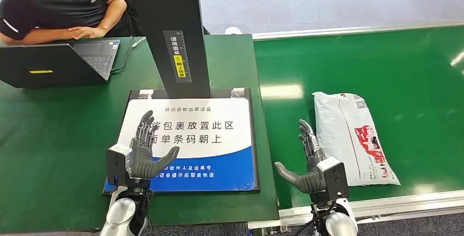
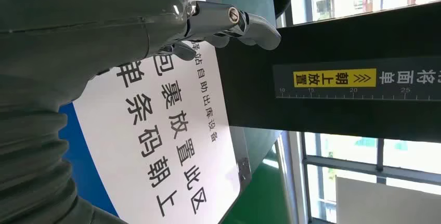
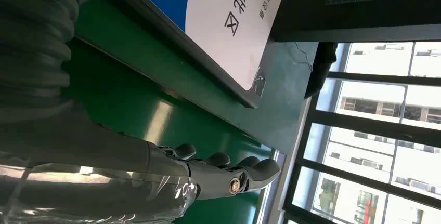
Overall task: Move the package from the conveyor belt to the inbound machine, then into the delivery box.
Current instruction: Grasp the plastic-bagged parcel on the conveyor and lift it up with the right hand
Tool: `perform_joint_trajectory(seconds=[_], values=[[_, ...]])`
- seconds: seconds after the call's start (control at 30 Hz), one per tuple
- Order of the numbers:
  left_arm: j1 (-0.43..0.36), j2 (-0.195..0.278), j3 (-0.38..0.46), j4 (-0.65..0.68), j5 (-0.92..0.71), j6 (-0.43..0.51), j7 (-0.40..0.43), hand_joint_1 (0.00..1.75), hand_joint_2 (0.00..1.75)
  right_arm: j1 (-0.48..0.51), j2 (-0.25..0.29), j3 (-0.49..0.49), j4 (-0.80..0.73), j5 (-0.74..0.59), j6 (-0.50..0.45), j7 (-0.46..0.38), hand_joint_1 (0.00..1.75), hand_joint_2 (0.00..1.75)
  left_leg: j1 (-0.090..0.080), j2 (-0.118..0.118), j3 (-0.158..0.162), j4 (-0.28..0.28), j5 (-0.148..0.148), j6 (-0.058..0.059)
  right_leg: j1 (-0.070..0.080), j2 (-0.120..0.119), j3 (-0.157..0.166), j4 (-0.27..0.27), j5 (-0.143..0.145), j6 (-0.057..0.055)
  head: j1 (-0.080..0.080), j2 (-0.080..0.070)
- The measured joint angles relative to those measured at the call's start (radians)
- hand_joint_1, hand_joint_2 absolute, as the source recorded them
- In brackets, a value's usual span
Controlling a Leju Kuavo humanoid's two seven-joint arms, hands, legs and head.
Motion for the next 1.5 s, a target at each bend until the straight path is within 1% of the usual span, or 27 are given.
perform_joint_trajectory(seconds=[0.47, 0.53, 0.57, 0.63, 0.7, 0.8, 0.9, 1.0, 1.07, 1.17, 1.23, 1.33, 1.43, 1.5], values=[[0.002, 0.000, 0.002, 0.000, 0.000, 0.000, 0.000, 0.00, 1.75, 0.007, 0.000, -0.003, -0.001, 0.004, -0.001, 0.000, 0.00, 1.75, 0.000, 0.000, 0.000, 0.000, 0.000, 0.000, 0.000, 0.000, 0.000, 0.000, 0.000, 0.000, 0.000, 0.000], [0.004, 0.000, 0.003, -0.001, 0.001, 0.001, 0.000, 0.00, 1.75, 0.005, 0.000, -0.003, 0.000, 0.037, -0.028, 0.005, 0.00, 1.75, 0.000, 0.000, 0.000, 0.000, 0.000, 0.000, 0.000, 0.000, 0.000, 0.000, 0.000, 0.000, 0.000, 0.000], [0.006, 0.000, 0.003, -0.002, 0.001, 0.002, 0.000, 0.00, 1.75, 0.003, 0.000, -0.003, 0.002, 0.083, -0.069, 0.018, 0.00, 1.75, 0.000, 0.000, 0.000, 0.000, 0.000, 0.000, 0.000, 0.000, 0.000, 0.000, 0.000, 0.000, 0.000, 0.000], [0.010, 0.000, 0.004, -0.007, 0.001, 0.003, 0.000, 0.00, 1.75, -0.007, 0.000, -0.006, 0.008, 0.225, -0.190, 0.073, 0.00, 1.75, 0.000, 0.000, 0.000, 0.000, 0.000, 0.000, 0.000, 0.000, 0.000, 0.000, 0.000, 0.000, 0.000, 0.000], [0.010, 0.000, 0.005, -0.009, 0.000, 0.000, 0.002, 0.00, 1.75, -0.023, -0.002, -0.020, 0.019, 0.365, -0.286, 0.152, 0.00, 1.75, 0.000, 0.000, 0.000, 0.000, 0.000, 0.000, 0.000, 0.000, 0.000, 0.000, 0.000, 0.000, 0.000, 0.000], [0.007, -0.001, 0.006, -0.009, -0.003, -0.004, 0.004, 0.00, 1.75, -0.057, -0.016, -0.059, 0.055, 0.535, -0.340, 0.274, 0.00, 1.75, 0.000, 0.000, 0.000, 0.000, 0.000, 0.000, 0.000, 0.000, 0.000, 0.000, 0.000, 0.000, 0.000, 0.000], [0.002, -0.002, 0.006, -0.008, -0.009, -0.009, 0.005, 0.00, 1.75, -0.109, -0.046, -0.125, 0.133, 0.647, -0.344, 0.365, 0.00, 1.75, 0.000, 0.000, 0.000, 0.001, 0.000, 0.000, 0.000, 0.000, 0.000, 0.000, 0.001, 0.000, 0.000, 0.000], [-0.008, -0.003, 0.004, -0.003, -0.010, -0.012, 0.006, 0.00, 1.75, -0.179, -0.092, -0.202, 0.263, 0.715, -0.329, 0.432, 0.00, 1.75, 0.000, 0.000, 0.000, 0.001, 0.000, 0.001, 0.000, 0.000, 0.001, 0.000, 0.001, 0.000, 0.000, 0.000], [-0.016, -0.003, 0.002, 0.002, -0.010, -0.012, 0.006, 0.00, 1.75, -0.222, -0.123, -0.238, 0.353, 0.741, -0.309, 0.454, 0.00, 1.75, -0.001, 0.000, 0.000, 0.001, 0.000, 0.001, 0.000, 0.000, 0.001, 0.000, 0.002, 0.000, 0.000, 0.000], [-0.027, -0.003, -0.003, 0.013, -0.009, -0.013, 0.006, 0.00, 1.75, -0.276, -0.157, -0.270, 0.483, 0.761, -0.265, 0.466, 0.00, 1.75, 0.000, 0.000, 0.001, 0.001, 0.000, 0.001, 0.000, 0.000, 0.001, 0.000, 0.002, 0.000, 0.000, 0.000], [-0.032, -0.003, -0.006, 0.019, -0.009, -0.013, 0.006, 0.00, 1.75, -0.303, -0.169, -0.280, 0.551, 0.779, -0.252, 0.481, 0.00, 1.75, 0.000, 0.000, 0.001, 0.001, 0.000, 0.000, 0.000, 0.000, 0.001, 0.000, 0.001, 0.000, 0.000, 0.000], [-0.036, -0.004, -0.009, 0.028, -0.009, -0.013, 0.006, 0.00, 1.75, -0.339, -0.178, -0.281, 0.626, 0.842, -0.276, 0.553, 0.00, 1.75, 0.000, 0.001, 0.003, 0.001, 0.000, 0.000, 0.001, 0.000, 0.002, 0.000, 0.001, 0.000, 0.000, 0.000], [-0.036, -0.007, -0.010, 0.031, -0.008, -0.013, 0.007, 0.00, 1.75, -0.366, -0.180, -0.281, 0.674, 0.900, -0.304, 0.619, 0.00, 1.75, 0.000, 0.000, 0.006, 0.000, 0.000, 0.001, 0.001, 0.000, 0.005, 0.000, 0.000, 0.000, 0.000, 0.000], [-0.035, -0.008, -0.010, 0.031, -0.008, -0.012, 0.007, 0.00, 1.75, -0.376, -0.180, -0.281, 0.692, 0.914, -0.308, 0.634, 0.00, 1.75, 0.000, -0.001, 0.007, 0.001, 0.000, 0.001, 0.000, 0.000, 0.007, -0.001, 0.000, 0.001, 0.000, 0.000]])
